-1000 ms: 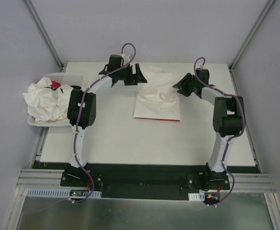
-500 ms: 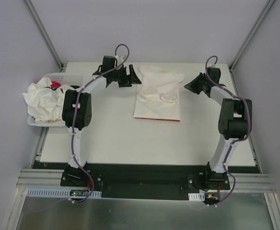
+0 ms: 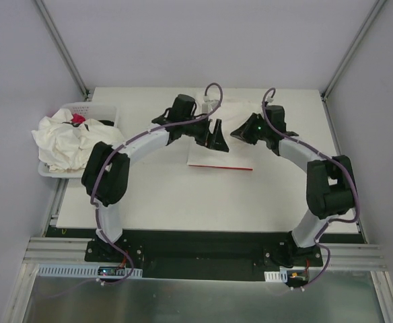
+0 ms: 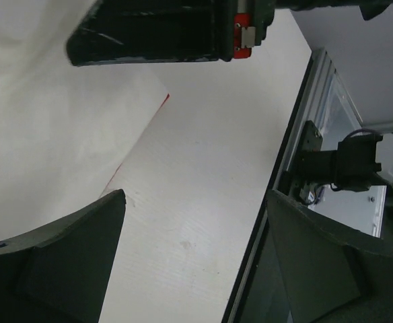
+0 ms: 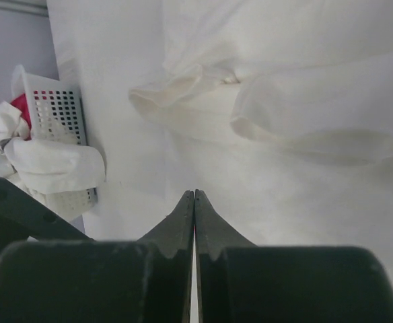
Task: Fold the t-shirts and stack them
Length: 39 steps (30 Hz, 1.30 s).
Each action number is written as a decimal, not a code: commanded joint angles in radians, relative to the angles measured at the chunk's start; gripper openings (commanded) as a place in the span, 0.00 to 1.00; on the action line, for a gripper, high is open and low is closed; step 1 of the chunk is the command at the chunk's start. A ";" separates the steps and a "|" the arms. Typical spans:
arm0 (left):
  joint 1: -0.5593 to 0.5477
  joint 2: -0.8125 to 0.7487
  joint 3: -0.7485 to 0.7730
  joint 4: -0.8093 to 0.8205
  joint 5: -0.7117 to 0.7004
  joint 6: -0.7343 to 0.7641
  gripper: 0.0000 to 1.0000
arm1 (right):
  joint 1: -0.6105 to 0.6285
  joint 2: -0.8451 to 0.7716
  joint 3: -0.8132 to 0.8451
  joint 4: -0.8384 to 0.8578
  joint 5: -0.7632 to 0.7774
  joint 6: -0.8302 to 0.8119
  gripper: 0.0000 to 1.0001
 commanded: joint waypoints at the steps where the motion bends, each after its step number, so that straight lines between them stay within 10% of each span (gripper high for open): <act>1: -0.035 0.100 -0.012 -0.006 0.046 0.049 0.84 | 0.020 0.113 0.021 0.072 -0.047 0.042 0.01; 39: -0.034 0.336 0.074 -0.003 0.087 0.072 0.84 | 0.042 0.401 0.116 0.158 -0.130 0.132 0.01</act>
